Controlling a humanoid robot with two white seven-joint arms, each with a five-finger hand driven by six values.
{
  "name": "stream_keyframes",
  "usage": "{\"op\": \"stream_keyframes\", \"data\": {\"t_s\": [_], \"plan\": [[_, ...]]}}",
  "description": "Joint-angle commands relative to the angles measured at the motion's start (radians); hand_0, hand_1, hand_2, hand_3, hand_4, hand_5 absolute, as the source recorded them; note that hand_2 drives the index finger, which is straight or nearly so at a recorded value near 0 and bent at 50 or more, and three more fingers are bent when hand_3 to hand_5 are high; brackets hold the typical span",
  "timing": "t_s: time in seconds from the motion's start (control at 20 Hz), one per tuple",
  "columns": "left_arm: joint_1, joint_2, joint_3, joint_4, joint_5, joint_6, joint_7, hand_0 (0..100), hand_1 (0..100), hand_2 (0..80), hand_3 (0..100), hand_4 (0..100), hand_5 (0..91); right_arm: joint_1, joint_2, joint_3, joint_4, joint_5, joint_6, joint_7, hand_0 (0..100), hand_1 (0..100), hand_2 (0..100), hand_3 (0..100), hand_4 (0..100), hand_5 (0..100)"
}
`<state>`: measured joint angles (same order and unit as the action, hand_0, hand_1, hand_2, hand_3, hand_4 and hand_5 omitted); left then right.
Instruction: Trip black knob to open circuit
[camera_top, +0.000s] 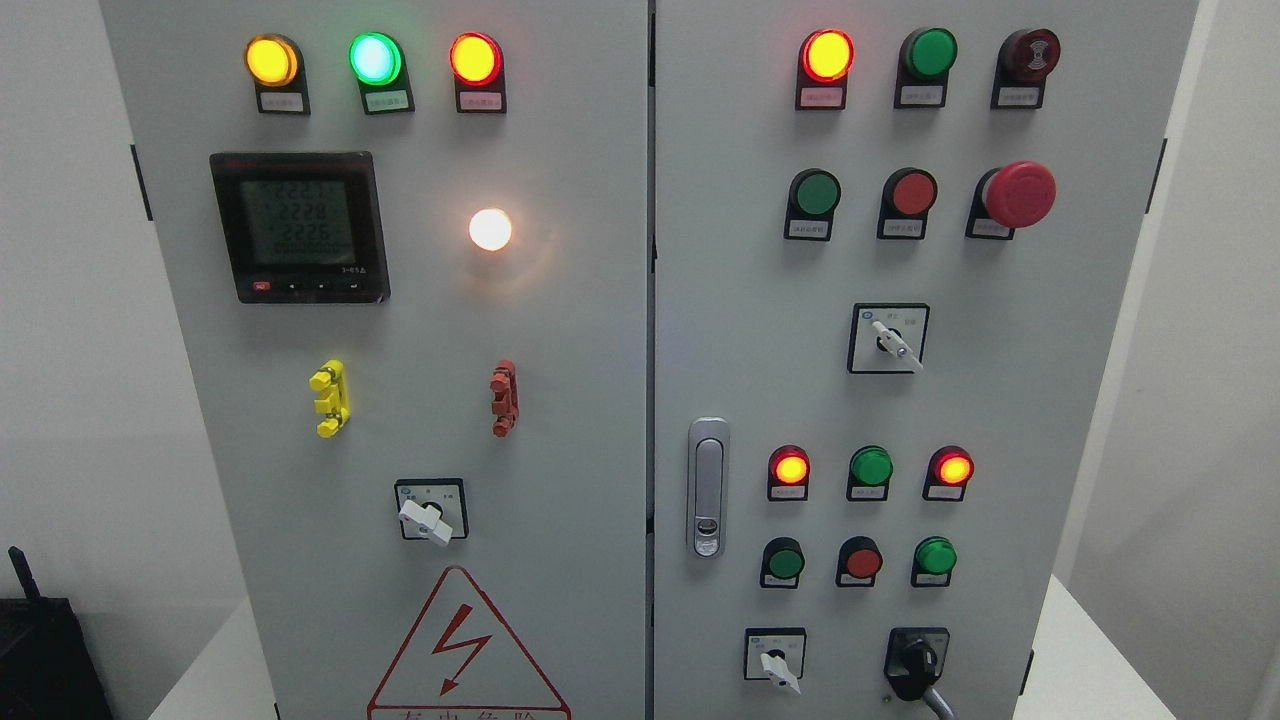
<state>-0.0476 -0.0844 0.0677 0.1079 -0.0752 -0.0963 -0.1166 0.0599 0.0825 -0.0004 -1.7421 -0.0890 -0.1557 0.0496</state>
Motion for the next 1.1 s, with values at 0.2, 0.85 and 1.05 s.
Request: {"op": "stream_keyframes", "data": {"t_s": [0.2,0.85,1.05], "plan": [[0.0,0.0,0.0,-0.025,0.0,0.0,0.0,12,39,0.0,0,0,0.0,0.0,0.008,0.028,-0.001,-0.002,-0.002,0.001,0,6,7,100,100,99],[0.0,0.0,0.0,-0.025,0.0,0.0,0.0,12,39,0.0,0,0,0.0,0.0,0.008,0.042,-0.001,0.0,-0.004,0.003,0,6,8,100,100,99],[0.0,0.0,0.0,-0.025,0.0,0.0,0.0,12,39,0.0,0,0,0.0,-0.002,0.008,0.042,-0.001,-0.002,-0.004,0.004,0,6,8,100,100,99]]}}
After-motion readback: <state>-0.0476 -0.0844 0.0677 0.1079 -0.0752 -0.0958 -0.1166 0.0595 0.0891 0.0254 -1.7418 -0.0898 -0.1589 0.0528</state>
